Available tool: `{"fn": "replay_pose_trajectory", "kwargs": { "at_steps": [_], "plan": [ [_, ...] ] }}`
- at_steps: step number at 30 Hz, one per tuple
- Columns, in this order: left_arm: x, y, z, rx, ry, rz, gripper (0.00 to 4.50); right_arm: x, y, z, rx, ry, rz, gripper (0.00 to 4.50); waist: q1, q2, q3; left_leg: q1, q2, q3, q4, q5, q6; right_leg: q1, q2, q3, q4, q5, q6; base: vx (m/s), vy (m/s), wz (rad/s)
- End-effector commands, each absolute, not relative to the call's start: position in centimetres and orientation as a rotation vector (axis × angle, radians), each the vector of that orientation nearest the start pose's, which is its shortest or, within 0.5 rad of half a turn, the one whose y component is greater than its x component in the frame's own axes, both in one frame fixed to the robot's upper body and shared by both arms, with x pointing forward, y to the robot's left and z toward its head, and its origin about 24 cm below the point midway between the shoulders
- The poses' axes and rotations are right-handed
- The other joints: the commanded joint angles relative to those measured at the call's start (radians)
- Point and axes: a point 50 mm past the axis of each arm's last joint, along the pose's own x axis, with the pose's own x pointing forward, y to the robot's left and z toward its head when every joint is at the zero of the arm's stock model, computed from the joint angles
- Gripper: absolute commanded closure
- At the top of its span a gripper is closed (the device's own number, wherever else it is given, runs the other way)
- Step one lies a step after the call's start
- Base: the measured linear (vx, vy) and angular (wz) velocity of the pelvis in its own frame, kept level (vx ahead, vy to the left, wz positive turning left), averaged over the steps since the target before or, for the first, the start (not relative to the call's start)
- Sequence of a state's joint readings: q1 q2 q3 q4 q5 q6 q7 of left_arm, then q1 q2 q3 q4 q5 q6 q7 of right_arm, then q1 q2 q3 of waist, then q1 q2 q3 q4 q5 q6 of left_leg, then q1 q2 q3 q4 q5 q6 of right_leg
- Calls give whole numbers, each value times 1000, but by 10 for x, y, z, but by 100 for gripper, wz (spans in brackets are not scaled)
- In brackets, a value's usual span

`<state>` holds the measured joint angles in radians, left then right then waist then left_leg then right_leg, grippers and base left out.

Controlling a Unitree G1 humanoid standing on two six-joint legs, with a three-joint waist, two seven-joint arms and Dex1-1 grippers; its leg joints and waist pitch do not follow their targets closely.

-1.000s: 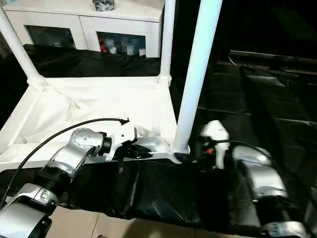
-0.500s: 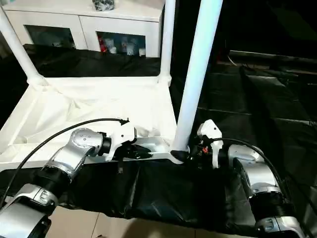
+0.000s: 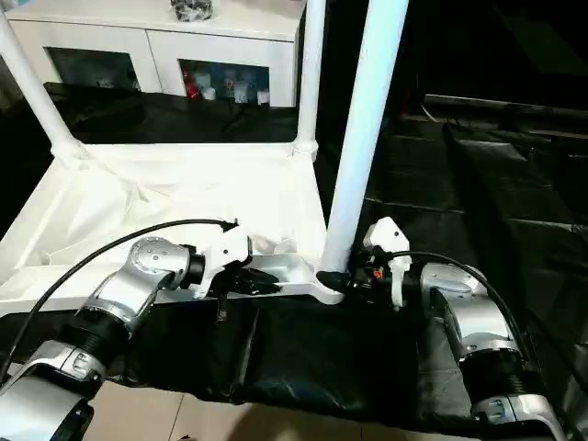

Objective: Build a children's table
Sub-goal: Rotate leg to tighten

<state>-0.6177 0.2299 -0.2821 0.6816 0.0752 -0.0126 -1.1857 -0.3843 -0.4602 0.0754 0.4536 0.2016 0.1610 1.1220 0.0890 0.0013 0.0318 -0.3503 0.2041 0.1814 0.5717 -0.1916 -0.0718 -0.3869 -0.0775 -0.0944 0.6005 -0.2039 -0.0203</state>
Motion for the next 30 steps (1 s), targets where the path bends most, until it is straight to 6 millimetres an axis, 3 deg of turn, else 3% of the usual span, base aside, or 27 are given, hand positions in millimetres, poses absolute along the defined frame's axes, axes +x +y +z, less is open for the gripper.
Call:
{"fn": "replay_pose_trajectory", "kwargs": {
  "at_steps": [1, 6, 10, 14, 15, 17, 18, 19, 20, 22, 24, 30],
  "plan": [
    [310, 90, 41, 351, 347, -1436, 450, 290, -190, 42, -67, 377, 1083, 242, 1, -18, -53, -2, 34, -5, -47, -84, 111, 56, -72, 53, -60, -76, -225, 0, 0, 0],
    [323, 77, 40, 348, 335, -1293, 450, 282, -177, 22, -56, 414, 965, 243, 1, -18, -51, 0, 33, -5, -49, -96, 106, 53, -72, 54, -66, -105, -212, 0, 0, 0],
    [329, 59, 42, 337, 319, -1225, 450, 284, -162, 8, -26, 415, 815, 249, -7, -17, -42, 9, 32, -10, -59, -195, 46, 46, -76, 53, -92, -318, -156, 0, 0, 0],
    [335, 33, 47, 330, 299, -1162, 450, 290, -137, -2, 48, 422, 648, 252, -14, -14, -36, 17, 31, -15, -68, -269, 18, 39, -78, 53, -106, -423, -118, 0, 0, 0],
    [335, 27, 48, 330, 294, -1147, 450, 295, -131, -4, 60, 427, 583, 252, -17, 2, -35, 21, 29, -18, -69, -285, 9, 37, -80, 54, -109, -433, -119, 0, 0, 0],
    [336, 21, 49, 331, 289, -1140, 450, 299, -126, -5, 68, 435, 517, 252, -28, -9, -37, 17, 28, -20, -72, -304, 5, 42, -76, 52, -111, -430, -112, 0, 0, 0],
    [337, 16, 50, 337, 281, -1124, 450, 306, -120, -6, 83, 448, 435, 252, -31, -7, -37, 19, 27, -19, -72, -301, 6, 39, -77, 54, -111, -420, -115, 0, 0, 0],
    [337, 13, 50, 343, 278, -1116, 450, 309, -117, -5, 101, 455, 400, 252, -40, 2, -36, 21, 26, -18, -72, -313, 0, 32, -74, 55, -112, -413, -122, 0, 0, 0],
    [337, 11, 51, 352, 273, -1116, 450, 312, -112, -4, 126, 451, 388, 252, -41, -1, -40, 19, 24, -22, -72, -312, -3, 42, -75, 52, -110, -413, -123, 0, 0, 0],
    [338, 8, 52, 359, 264, -1121, 450, 316, -102, 2, 117, 417, 427, 252, -42, -1, -38, 18, 26, -19, -71, -297, 9, 39, -75, 56, -108, -363, -136, 0, 0, 0],
    [338, 7, 52, 359, 261, -1123, 450, 316, -99, 4, 103, 405, 446, 182, -43, -2, -42, 13, 25, -17, -69, -269, 23, 46, -74, 57, -101, -306, -151, 0, 0, 0],
    [339, 16, 50, 375, 260, -1128, 450, 311, -104, 6, 103, 374, 510, 138, -37, -5, -40, 9, 25, -14, -68, -231, 48, 51, -77, 58, -101, -293, -160, 0, 0, 0]
  ]
}}
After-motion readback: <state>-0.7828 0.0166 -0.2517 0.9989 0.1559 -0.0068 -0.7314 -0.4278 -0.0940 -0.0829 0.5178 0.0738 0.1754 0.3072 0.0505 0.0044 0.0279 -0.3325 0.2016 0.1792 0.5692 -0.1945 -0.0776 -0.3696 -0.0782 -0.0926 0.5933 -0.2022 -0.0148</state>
